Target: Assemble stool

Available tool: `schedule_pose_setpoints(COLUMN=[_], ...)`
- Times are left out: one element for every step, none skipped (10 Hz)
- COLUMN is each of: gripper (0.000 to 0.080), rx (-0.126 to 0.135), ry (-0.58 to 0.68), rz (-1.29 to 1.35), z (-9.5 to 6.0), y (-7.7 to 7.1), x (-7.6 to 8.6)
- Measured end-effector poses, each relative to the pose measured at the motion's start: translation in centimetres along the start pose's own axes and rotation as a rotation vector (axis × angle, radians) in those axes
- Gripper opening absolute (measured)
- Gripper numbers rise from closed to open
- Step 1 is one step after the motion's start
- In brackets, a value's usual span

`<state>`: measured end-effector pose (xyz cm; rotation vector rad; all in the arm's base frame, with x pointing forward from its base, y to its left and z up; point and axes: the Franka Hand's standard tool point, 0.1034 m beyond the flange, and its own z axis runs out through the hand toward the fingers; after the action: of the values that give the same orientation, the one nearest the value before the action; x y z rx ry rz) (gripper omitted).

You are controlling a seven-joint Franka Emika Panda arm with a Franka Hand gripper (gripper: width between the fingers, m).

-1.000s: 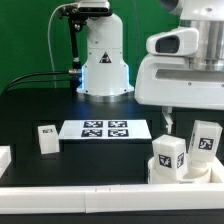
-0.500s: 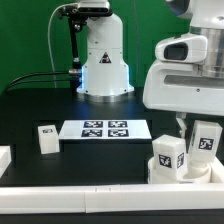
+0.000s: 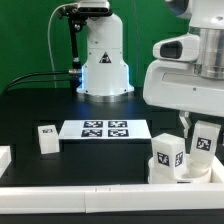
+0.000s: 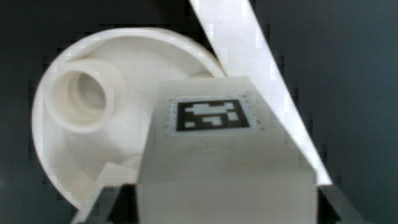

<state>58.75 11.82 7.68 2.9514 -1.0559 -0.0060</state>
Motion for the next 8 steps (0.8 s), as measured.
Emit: schedule_pose_setpoints(gripper=[0.0333, 0.0333, 0.0333, 0.0333, 0.0334, 0.0334, 0.0334, 0.0334], rx=[0.02, 0.064, 0.103, 0.108, 0.108, 0.108, 0.108, 0.114], ry=[0.001, 0.009, 0.008, 0.001, -0.002, -0.005, -0.008, -0.019], rz=[0.134, 0.248, 0.337, 0.437, 0.489, 0.564, 0.62, 0.702], z=[0.01, -0.01, 0.01, -0.01, 0.0, 0.0, 0.01, 0.03], y=[-0.02, 0.03, 0.23, 0.34, 0.35, 0.4, 0.43, 0.51], x=[0.21, 0.65, 0.83, 0.85, 0.87, 0.92, 0.95, 1.01])
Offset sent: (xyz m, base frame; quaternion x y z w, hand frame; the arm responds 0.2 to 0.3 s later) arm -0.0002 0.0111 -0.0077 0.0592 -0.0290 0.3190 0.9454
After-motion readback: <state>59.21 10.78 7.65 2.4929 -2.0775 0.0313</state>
